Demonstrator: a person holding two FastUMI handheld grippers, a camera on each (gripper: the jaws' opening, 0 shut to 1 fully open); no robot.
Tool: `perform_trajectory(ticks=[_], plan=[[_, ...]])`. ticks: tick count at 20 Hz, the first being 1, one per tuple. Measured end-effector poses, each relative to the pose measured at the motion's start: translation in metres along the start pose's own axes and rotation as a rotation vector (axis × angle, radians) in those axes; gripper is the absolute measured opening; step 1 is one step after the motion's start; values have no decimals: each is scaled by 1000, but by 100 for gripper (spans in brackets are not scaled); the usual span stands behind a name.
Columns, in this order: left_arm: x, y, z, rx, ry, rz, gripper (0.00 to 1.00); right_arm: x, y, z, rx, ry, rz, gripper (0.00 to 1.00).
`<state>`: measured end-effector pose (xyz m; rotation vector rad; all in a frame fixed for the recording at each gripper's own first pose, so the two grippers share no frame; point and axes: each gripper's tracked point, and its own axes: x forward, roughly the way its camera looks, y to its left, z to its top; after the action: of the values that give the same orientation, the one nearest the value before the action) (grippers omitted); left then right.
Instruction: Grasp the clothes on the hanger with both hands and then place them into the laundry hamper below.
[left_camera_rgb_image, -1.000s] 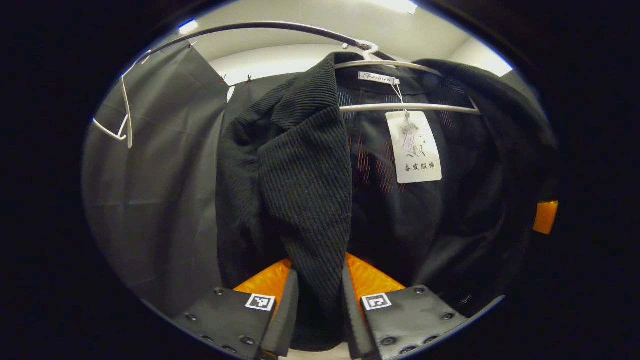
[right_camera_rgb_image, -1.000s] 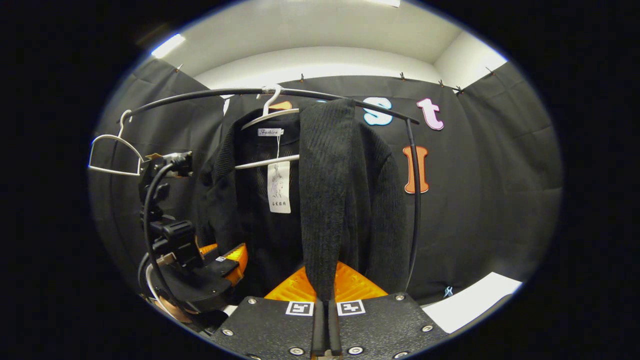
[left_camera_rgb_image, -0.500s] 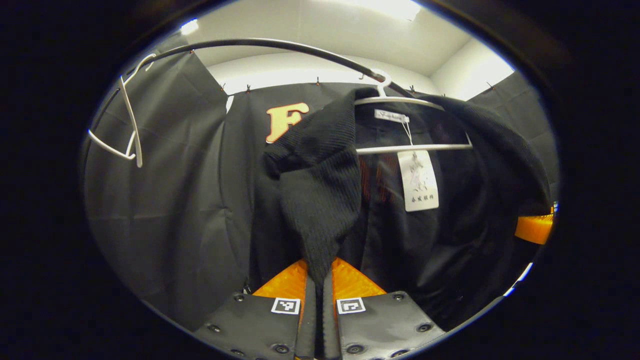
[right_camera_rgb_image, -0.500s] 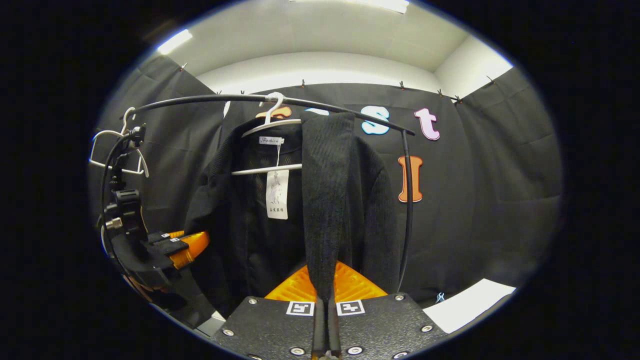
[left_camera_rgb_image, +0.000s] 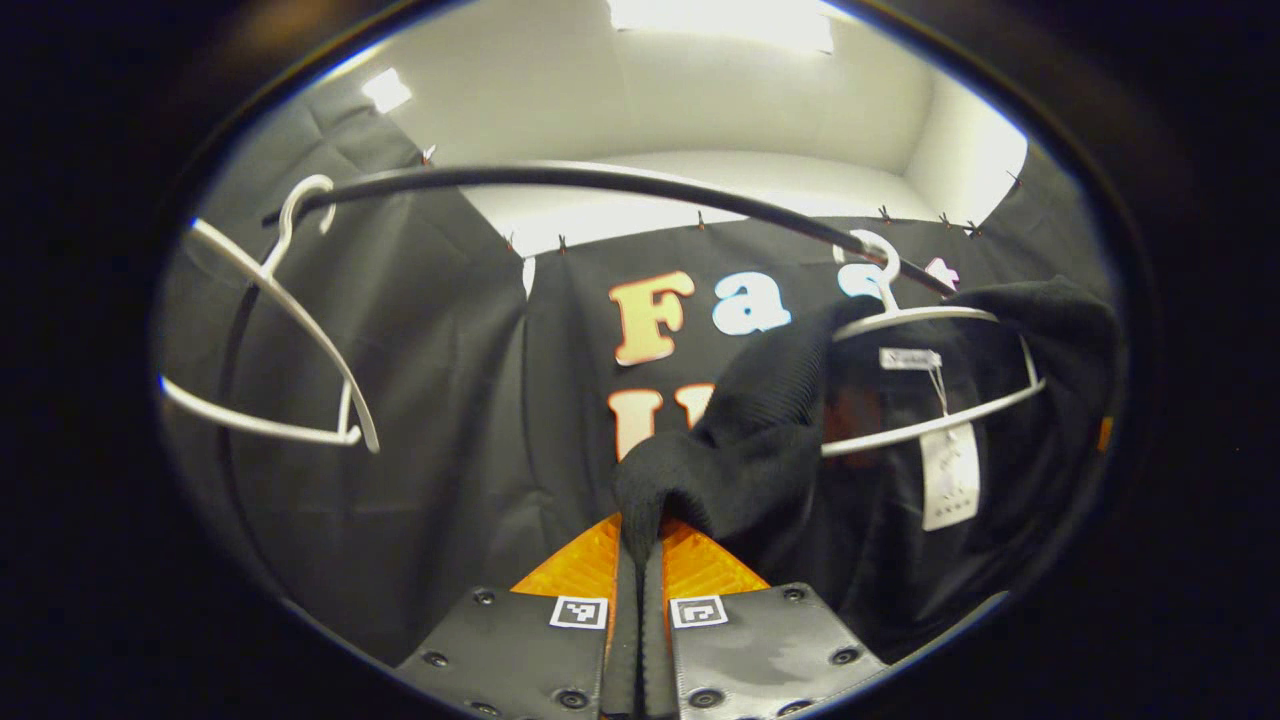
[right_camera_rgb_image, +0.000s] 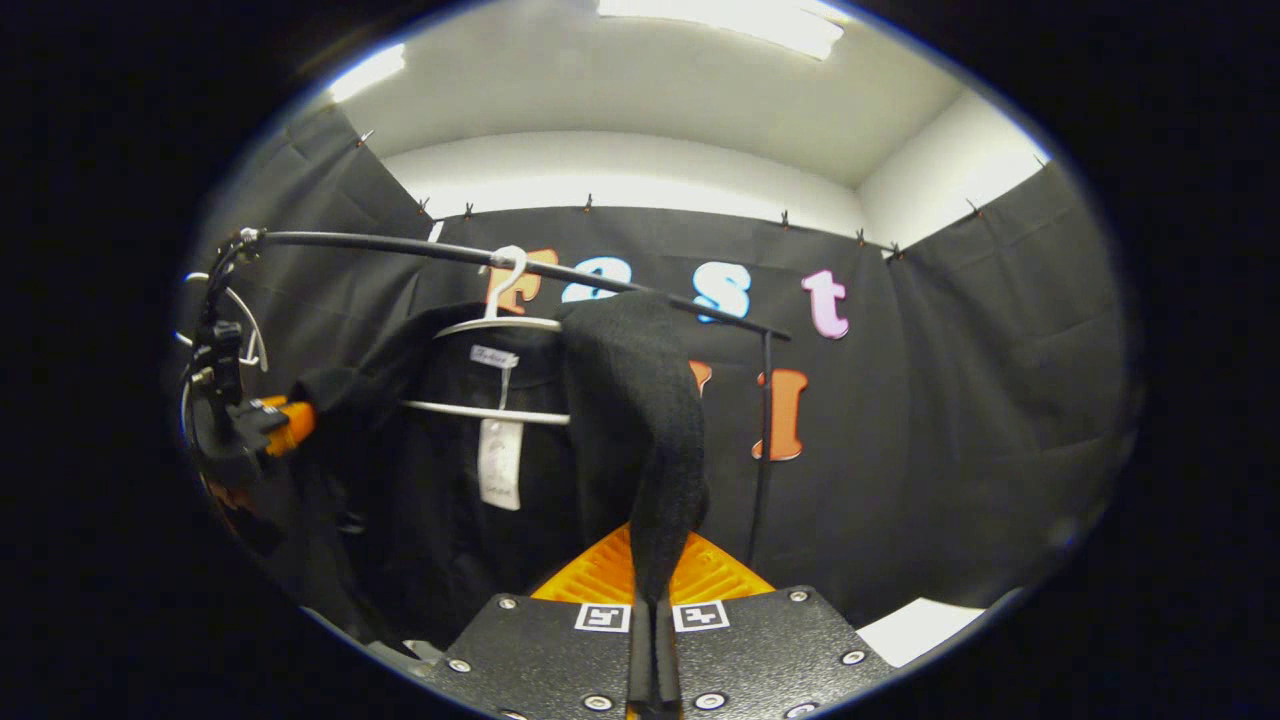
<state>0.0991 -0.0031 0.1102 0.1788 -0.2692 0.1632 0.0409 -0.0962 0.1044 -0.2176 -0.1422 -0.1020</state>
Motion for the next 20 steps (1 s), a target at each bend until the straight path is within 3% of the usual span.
perform_trajectory(ticks=[3,7,16,20], plan=[[15,11,31,32,-84,31,9,27,-32,21,-4,-5,-47,1],[32,21,45,29,-98,55,9,64,-69,39,27,-20,-103,1],[60,48,36,28,-75,127,9,139,-106,42,12,-19,-153,1],[59,48,26,21,-47,123,9,166,-122,66,-16,-56,-181,0]])
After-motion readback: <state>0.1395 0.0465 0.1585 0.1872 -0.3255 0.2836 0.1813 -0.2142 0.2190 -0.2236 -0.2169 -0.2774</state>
